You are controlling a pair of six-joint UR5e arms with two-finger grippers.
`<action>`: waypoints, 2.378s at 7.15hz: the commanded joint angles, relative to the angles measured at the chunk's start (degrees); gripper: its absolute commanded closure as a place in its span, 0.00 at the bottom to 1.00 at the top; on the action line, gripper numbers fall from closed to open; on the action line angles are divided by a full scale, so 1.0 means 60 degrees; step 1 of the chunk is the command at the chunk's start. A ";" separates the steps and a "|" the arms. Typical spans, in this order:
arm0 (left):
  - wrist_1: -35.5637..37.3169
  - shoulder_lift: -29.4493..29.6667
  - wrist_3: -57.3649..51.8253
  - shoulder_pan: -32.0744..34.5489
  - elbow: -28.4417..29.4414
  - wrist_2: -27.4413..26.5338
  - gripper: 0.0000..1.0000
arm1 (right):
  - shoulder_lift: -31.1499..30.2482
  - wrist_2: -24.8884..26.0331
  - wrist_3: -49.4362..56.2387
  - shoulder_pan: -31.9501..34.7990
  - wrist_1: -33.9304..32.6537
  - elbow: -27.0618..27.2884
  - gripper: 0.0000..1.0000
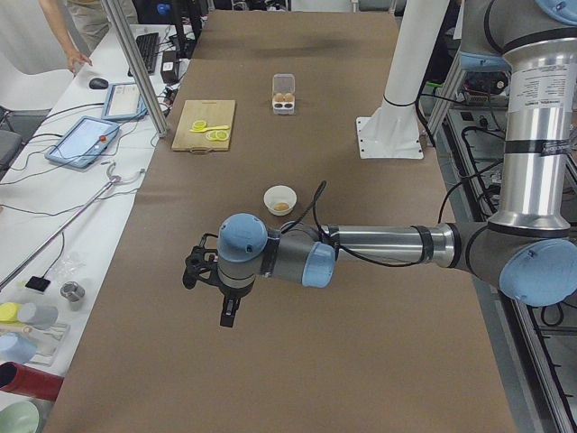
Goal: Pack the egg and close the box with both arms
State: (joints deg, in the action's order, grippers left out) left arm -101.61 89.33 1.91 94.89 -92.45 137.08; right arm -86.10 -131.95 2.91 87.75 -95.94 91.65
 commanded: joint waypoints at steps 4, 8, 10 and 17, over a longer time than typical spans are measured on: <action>-0.0028 0.0871 0.2606 -0.1398 -0.0529 0.0048 0.02 | -0.0005 -0.0010 -0.0002 -0.0007 0.0008 -0.0011 0.00; -0.1647 0.1123 0.5632 -0.3284 -0.0675 -0.0359 0.02 | 0.0009 0.0005 -0.0002 -0.0007 0.0008 -0.0069 0.00; -0.2327 0.1297 0.6855 -0.4167 -0.0675 -0.0787 0.02 | 0.0053 0.0005 -0.0002 -0.0007 0.0008 -0.0084 0.00; -0.2343 0.2234 0.9273 -0.6159 -0.1173 -0.1824 0.02 | 0.0068 0.0019 -0.0017 -0.0007 0.0008 -0.0084 0.00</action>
State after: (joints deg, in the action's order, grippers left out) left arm -115.66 101.38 55.36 60.08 -99.26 127.53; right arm -85.74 -131.91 2.81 87.71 -95.89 91.15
